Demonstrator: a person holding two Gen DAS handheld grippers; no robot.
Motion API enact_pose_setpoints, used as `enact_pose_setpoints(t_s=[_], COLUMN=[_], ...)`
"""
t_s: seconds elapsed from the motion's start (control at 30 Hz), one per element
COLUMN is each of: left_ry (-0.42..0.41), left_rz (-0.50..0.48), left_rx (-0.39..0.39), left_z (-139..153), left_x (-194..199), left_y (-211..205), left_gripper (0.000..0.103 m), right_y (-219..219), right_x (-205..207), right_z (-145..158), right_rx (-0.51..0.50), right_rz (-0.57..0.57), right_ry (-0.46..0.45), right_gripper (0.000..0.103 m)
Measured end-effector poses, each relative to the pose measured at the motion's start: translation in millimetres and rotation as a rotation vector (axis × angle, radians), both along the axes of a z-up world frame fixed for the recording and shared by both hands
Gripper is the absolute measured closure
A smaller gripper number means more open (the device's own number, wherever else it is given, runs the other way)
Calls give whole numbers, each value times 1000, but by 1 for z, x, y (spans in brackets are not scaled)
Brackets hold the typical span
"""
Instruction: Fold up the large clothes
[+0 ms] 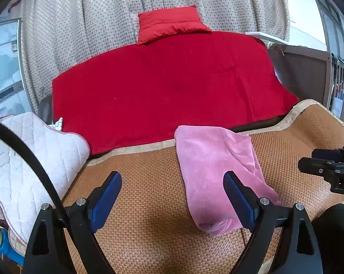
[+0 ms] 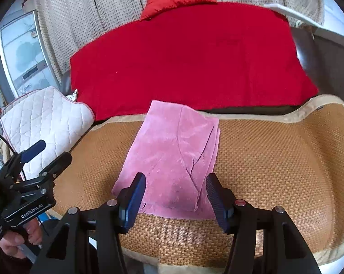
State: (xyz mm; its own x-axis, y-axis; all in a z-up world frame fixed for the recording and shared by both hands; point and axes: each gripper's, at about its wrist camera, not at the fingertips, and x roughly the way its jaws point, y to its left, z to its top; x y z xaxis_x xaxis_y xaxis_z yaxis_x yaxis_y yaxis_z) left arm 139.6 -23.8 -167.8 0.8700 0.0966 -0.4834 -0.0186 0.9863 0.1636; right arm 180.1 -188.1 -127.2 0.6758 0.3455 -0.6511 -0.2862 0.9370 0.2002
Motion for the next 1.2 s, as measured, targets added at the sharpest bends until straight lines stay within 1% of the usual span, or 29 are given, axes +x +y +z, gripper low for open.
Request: enact_pose_setpoints(t_s=[0.23, 0.37, 0.5, 0.7, 0.87, 1.13, 1.2], left_ry=[-6, -21, -31, -45, -74, -110, -118], left_rz=[55, 105, 144, 153, 192, 232, 240], left_rx=[21, 51, 81, 62, 80, 75, 70], left_z=[9, 13, 17, 27, 34, 46, 48], left_x=[-7, -13, -19, -31, -41, -54, -56], left_y=[-3, -4, -4, 2, 6, 13, 14], left_gripper=[12, 9, 8, 8, 8, 8, 8], right_y=[-5, -5, -5, -7, -8, -6, -5], right_x=[-14, -20, -23, -29, -34, -45, -47], right_z=[12, 13, 14, 19, 26, 34, 36], right_rx=[13, 16, 25, 22, 23, 22, 21], right_rz=[-5, -2, -6, -23, -28, -33, -35], right_ry=[-23, -24, -23, -32, -45, -63, -70], right_gripper=[43, 43, 43, 43, 43, 42, 35])
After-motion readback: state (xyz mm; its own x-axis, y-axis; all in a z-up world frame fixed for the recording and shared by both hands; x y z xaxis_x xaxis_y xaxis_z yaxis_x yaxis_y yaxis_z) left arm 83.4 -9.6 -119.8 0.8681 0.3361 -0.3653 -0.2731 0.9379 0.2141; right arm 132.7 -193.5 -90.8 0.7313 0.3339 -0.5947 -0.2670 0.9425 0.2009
